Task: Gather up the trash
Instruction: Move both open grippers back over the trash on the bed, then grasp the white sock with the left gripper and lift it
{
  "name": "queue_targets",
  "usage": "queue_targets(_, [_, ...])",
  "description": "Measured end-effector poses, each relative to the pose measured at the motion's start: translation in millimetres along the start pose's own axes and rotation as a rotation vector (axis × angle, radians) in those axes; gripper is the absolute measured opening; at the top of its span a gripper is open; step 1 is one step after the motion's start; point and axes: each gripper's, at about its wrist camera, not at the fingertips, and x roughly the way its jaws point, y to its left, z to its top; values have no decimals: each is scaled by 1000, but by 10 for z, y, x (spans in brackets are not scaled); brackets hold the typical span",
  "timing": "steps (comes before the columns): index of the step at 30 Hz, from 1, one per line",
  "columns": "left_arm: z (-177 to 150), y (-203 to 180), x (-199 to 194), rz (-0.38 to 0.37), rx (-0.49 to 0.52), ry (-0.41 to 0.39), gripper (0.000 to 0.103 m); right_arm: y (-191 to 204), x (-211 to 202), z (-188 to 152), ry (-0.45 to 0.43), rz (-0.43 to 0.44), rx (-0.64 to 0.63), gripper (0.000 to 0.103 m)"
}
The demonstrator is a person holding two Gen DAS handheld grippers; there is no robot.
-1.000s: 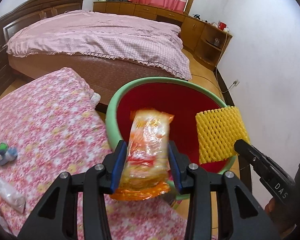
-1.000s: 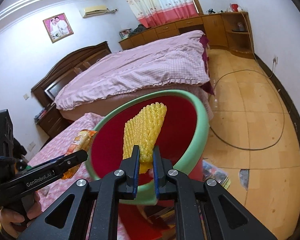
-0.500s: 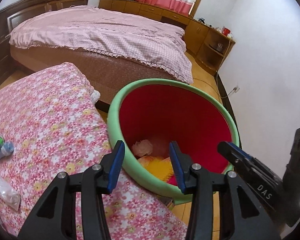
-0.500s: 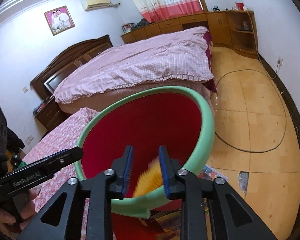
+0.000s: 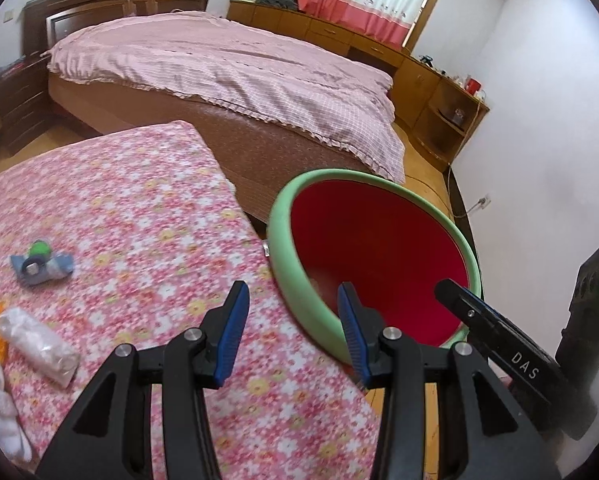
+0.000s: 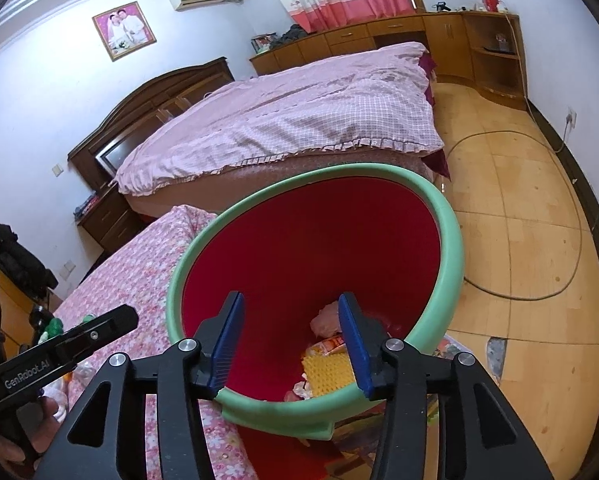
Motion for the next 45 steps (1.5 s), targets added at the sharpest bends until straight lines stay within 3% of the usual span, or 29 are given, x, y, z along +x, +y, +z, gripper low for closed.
queue_targets(25, [-335,863,-955,190,-134,-96,46,455,-315,-385,7,88,-1,57])
queue_targets(45, [-770,1763,-1248,329,-322,-70,52,1100,-291,-621,84,147,-103,58])
